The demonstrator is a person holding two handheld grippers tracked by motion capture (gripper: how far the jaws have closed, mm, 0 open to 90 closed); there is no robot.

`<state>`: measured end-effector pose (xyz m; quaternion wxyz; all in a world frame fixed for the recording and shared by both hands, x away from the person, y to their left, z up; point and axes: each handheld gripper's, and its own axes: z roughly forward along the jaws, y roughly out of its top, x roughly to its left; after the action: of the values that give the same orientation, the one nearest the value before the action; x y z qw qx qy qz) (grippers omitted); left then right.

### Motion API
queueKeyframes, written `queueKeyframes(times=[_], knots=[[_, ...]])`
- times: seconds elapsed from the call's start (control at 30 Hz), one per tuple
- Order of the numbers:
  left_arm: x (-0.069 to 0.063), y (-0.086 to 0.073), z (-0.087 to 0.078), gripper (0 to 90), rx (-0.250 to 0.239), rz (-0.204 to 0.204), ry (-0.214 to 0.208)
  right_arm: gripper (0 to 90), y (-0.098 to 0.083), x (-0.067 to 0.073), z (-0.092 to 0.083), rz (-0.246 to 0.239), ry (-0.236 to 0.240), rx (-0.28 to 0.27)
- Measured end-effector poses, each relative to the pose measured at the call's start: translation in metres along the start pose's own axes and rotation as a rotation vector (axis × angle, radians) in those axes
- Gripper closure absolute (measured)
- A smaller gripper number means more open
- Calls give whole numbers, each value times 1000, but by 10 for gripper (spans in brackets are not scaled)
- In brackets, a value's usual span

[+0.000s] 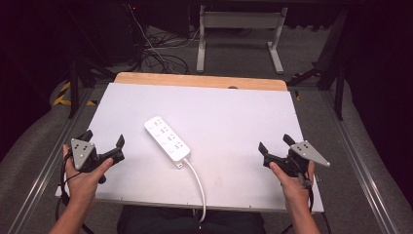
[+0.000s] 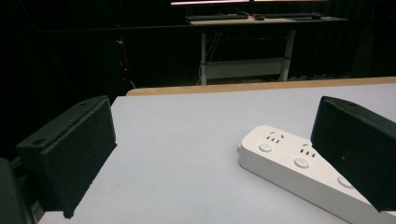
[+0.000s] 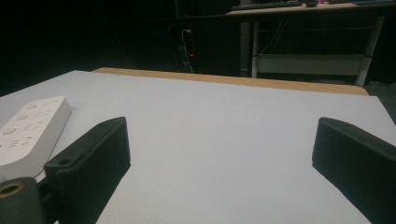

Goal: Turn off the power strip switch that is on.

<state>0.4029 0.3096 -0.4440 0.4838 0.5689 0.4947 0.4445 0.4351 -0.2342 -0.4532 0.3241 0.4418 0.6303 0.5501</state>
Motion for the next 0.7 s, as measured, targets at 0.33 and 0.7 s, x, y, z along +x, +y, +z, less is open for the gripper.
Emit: queueKeyframes(times=[0.33,0.7], knots=[[-3,1,2,20,0,3,5,48,0,-1,-3,-2,-3,-3],[-3,1,2,61,1,-1,14,50,0,-1,-3,-5,-4,0]])
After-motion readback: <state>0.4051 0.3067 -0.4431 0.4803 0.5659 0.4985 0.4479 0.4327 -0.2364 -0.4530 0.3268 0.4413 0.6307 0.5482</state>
